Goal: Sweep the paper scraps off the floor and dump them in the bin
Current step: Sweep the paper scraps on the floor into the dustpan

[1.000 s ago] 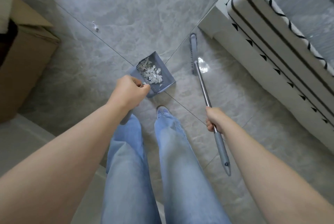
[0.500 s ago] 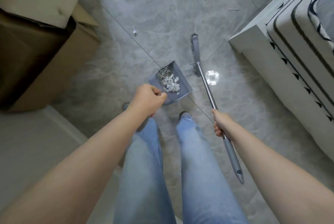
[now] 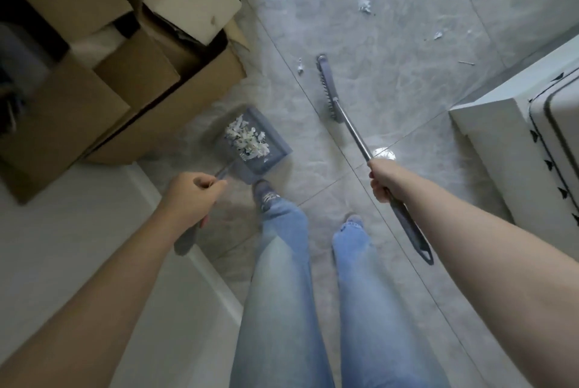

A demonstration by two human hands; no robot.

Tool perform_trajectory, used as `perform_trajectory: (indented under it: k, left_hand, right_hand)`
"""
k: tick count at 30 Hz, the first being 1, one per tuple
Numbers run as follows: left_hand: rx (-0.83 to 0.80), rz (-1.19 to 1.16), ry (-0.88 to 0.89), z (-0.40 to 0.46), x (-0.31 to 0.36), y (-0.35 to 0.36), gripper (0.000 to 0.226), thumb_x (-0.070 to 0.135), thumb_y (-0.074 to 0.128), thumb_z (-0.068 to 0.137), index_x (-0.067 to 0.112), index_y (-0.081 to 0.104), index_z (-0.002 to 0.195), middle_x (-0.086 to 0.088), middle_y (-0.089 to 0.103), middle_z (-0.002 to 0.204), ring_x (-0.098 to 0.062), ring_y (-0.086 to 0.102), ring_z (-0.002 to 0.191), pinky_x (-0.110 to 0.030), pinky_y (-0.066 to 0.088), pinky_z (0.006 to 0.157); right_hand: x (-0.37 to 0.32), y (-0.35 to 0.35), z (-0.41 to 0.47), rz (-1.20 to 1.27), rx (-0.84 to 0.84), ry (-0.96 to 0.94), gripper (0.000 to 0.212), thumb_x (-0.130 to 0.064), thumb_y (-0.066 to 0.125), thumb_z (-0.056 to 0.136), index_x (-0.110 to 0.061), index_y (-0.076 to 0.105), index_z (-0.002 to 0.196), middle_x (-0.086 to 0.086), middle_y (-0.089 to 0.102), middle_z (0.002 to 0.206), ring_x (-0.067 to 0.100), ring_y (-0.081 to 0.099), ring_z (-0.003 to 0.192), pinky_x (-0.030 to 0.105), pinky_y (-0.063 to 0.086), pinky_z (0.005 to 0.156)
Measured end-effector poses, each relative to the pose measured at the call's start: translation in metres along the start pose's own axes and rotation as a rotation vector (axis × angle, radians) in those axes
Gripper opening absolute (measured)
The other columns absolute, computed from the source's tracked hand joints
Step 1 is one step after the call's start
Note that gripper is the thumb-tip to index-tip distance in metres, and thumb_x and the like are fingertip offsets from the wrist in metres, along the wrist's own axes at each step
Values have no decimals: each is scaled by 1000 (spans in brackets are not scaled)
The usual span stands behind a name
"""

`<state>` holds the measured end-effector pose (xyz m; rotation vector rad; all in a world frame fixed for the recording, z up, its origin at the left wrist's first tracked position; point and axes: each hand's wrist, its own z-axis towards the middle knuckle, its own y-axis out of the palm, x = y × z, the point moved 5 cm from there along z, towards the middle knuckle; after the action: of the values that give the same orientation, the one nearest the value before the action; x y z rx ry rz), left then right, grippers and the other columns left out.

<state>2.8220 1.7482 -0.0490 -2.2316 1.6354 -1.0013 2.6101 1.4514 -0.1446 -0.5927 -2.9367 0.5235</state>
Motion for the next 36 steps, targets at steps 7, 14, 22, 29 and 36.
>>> perform_trajectory:
  k: [7,14,22,29,36]
  left_hand:
    - [51,-67,-124,40,-51,-47,38,25,63,93,-10,64,78,-35,64,76,-28,51,42,-25,40,48]
    - [44,-18,-176,77,-77,-74,38,25,59,94,2,59,63,-7,50,37,-17,46,29,-21,36,36]
    - [21,-70,-106,79,-70,-79,38,16,58,93,-16,56,72,-32,57,65,-16,43,28,-23,36,31]
    - [26,-55,-62,80,-67,-78,39,14,58,91,-17,50,68,-24,45,54,-15,40,29,-21,33,34]
    - [40,-84,-53,81,-67,-78,35,13,57,89,-20,57,76,-40,57,72,-16,44,30,-25,40,46]
  right_hand:
    - [-77,57,-25,-312,51,-173,18,-7,29,85,-4,46,85,8,39,58,16,31,43,18,26,45]
    - [-127,126,-14,-658,32,-145,28,0,30,86,7,52,102,10,46,32,16,38,23,19,36,42]
    - [-56,177,-32,-528,-158,-47,21,-14,31,92,-2,47,89,7,37,55,14,30,44,22,29,49]
    - [-55,175,-44,-556,-142,-79,31,-12,32,97,-9,41,67,10,47,64,20,46,53,23,40,51]
    - [-52,169,-44,-401,-131,4,27,-23,34,96,-7,43,77,3,35,41,13,29,37,19,27,42]
